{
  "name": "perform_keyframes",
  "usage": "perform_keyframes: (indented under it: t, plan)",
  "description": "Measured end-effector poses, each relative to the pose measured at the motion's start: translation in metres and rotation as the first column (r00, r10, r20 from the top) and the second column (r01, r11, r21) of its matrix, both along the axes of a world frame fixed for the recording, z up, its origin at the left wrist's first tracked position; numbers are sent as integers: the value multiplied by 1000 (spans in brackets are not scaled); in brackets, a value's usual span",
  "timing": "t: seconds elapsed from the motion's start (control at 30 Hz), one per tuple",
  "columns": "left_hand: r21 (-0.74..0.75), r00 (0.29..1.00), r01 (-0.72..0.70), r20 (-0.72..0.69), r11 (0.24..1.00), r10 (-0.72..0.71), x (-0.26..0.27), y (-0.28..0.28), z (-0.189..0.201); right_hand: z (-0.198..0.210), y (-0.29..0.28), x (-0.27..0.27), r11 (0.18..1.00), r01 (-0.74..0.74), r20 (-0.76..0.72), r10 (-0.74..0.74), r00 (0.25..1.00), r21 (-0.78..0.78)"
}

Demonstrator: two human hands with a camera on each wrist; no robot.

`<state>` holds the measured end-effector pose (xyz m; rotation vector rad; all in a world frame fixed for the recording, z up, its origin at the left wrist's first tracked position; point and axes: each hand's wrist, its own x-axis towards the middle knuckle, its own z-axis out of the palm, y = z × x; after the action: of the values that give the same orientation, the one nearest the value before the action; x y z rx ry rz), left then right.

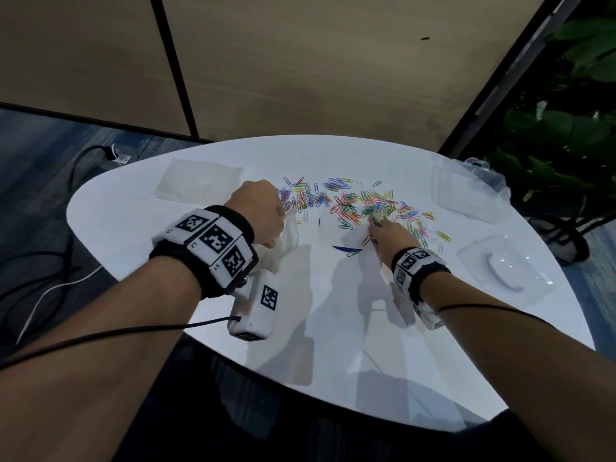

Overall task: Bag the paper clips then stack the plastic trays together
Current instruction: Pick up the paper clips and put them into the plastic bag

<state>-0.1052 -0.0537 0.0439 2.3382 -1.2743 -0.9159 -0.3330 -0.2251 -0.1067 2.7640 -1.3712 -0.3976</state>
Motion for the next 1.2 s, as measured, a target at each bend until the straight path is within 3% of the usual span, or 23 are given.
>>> perform_keyframes:
  t: [0.1, 0.2, 0.27, 0.33, 0.43, 0.5, 0.57, 0.7, 0.77, 0.83, 0.93, 1.03, 1.2]
  plan:
    - [2, 1000, 11, 2, 1000, -11, -6, -2, -1, 13, -5, 3, 996, 77, -4, -77, 997, 33]
    - [6, 1000, 14, -4, 1000, -14, -9, -5, -2, 26, -13, -2, 940, 303, 194, -330, 924, 156]
    - [5, 999, 31, -8, 1000, -31, -12, -7, -2, 32, -20, -10, 844, 432, 393, -532, 750, 317]
    - [-3, 999, 43, -11, 999, -43, -15, -10, -2, 41, -23, -20, 703, 455, 522, -711, 472, 547]
    - [-20, 998, 63, -22, 998, -64, -24, -16, -2, 65, -14, -24, 523, 235, 520, -850, 82, 819]
    - [-24, 995, 92, -25, 996, -92, -32, -19, -1, 88, 4, -18, 480, 13, 479, -875, -75, 877]
    - [-27, 993, 117, -23, 993, -117, -39, -22, 1, 107, 25, -9, 426, -203, 408, -904, -126, 882]
    - [-51, 995, 80, -55, 996, -83, -46, -30, 3, 120, 54, 7, 195, -426, 152, -979, -133, 884]
    - [-69, 995, 54, -85, 996, -60, -51, -33, 2, 118, 66, 17, 130, -453, 86, -989, -117, 882]
    - [-90, 994, 46, -98, 995, -55, -56, -36, 1, 113, 72, 25, 119, -422, 83, -991, -103, 899]
    - [-119, 993, 60, -90, 991, -71, -61, -37, -3, 110, 77, 33, 187, -319, 192, -981, -16, 929]
    - [-137, 993, 71, -83, 988, -83, -63, -39, -5, 108, 75, 36, 346, -142, 359, -930, 80, 927]
    - [-145, 986, 98, -123, 985, -116, -66, -42, -7, 100, 76, 45, 619, 144, 534, -755, 380, 772]
